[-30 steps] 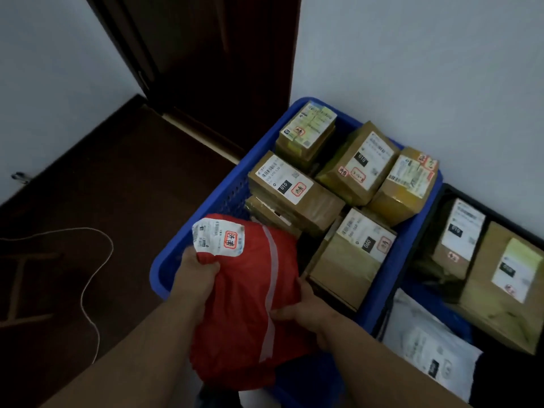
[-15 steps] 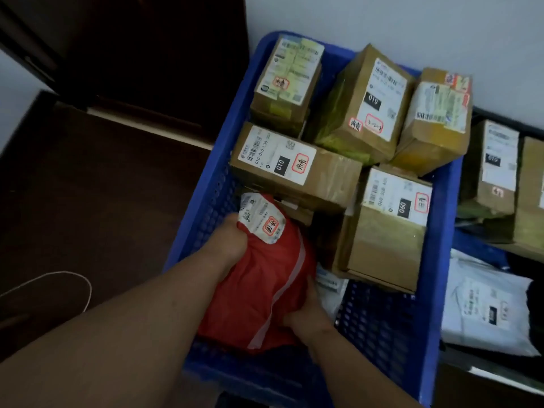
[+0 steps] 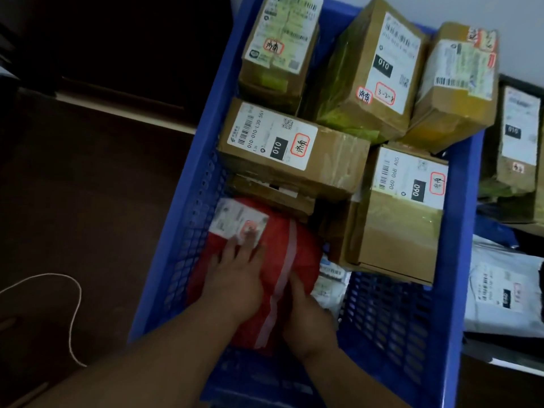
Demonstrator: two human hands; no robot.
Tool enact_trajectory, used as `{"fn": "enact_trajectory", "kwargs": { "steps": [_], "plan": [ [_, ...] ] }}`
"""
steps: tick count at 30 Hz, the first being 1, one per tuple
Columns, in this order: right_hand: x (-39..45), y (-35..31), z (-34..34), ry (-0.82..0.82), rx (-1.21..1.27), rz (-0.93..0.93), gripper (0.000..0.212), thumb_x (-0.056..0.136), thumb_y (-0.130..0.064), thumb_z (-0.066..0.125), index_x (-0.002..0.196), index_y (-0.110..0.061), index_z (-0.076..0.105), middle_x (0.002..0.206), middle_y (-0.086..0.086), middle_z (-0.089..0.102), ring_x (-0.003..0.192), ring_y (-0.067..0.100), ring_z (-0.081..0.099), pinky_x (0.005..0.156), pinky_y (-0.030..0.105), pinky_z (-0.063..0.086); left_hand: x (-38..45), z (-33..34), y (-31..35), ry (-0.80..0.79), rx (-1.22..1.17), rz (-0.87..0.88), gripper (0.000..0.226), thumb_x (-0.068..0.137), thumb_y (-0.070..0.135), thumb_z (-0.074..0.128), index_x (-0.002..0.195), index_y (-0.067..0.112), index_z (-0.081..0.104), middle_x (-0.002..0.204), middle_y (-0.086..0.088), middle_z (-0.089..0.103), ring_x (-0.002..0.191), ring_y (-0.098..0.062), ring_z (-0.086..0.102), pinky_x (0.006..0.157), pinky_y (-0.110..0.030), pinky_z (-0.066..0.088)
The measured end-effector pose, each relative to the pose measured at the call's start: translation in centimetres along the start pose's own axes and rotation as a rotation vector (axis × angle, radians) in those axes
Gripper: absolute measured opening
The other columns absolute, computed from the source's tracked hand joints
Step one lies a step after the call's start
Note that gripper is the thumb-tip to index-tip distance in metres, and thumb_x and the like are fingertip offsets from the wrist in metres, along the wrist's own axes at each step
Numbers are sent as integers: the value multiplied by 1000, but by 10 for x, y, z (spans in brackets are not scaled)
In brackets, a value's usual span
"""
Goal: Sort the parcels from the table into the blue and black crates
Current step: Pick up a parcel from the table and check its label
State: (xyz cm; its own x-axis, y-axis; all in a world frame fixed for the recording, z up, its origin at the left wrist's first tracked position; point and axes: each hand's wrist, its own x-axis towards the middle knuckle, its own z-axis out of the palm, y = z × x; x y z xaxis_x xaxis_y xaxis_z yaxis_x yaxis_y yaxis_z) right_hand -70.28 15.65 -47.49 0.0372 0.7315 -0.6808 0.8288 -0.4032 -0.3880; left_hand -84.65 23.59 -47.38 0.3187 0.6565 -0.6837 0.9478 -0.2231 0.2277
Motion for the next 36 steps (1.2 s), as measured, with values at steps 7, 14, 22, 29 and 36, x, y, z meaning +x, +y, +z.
{"fn": "enact_trajectory", "kwargs": {
  "steps": [7, 14, 22, 29, 36],
  "plan": [
    [6, 9, 12, -1, -373, -82, 83, 65, -61, 61, 141, -37, 38, 109, 6, 60, 96, 30, 61, 81, 49, 48, 25, 9, -11, -362, -51, -131, 101, 88, 57, 57, 151, 37, -20, 155, 3, -37, 148, -28, -20, 121, -51, 4],
    [40, 35, 7, -219, -371, -301, 110, 76, -67, 61, 150, -46, -17, 162, 1, -19, 149, 31, -16, 118, 57, -6, 40, 11, -14, -542, -12, -118, 131, 72, 49, 79, 146, 41, -29, 151, 2, -43, 145, -28, -27, 119, -53, 2],
    [73, 37, 29, -192, -490, -247, 123, 72, -77, 62, 149, -39, -26, 155, 3, -38, 144, 34, -31, 114, 60, -18, 48, 37, -24, -529, 167, -86, 139, 69, 49, 83, 138, 43, -38, 146, -1, -49, 144, -31, -30, 119, -57, 1],
    [101, 41, 52, -135, -558, -149, 125, 76, -71, 63, 136, -30, -38, 147, 5, -44, 144, 35, -31, 104, 57, -31, 65, 70, -34, -430, 169, -120, 140, 71, 39, 84, 133, 46, -41, 139, 2, -54, 143, -31, -31, 118, -58, 2],
    [85, 45, 45, -152, -455, -207, 115, 83, -65, 60, 147, -31, -29, 153, 3, -35, 147, 34, -24, 112, 55, -20, 55, 56, -28, -455, 229, -138, 134, 74, 50, 78, 138, 41, -40, 148, -1, -46, 145, -30, -27, 118, -59, 0]
  ]
}}
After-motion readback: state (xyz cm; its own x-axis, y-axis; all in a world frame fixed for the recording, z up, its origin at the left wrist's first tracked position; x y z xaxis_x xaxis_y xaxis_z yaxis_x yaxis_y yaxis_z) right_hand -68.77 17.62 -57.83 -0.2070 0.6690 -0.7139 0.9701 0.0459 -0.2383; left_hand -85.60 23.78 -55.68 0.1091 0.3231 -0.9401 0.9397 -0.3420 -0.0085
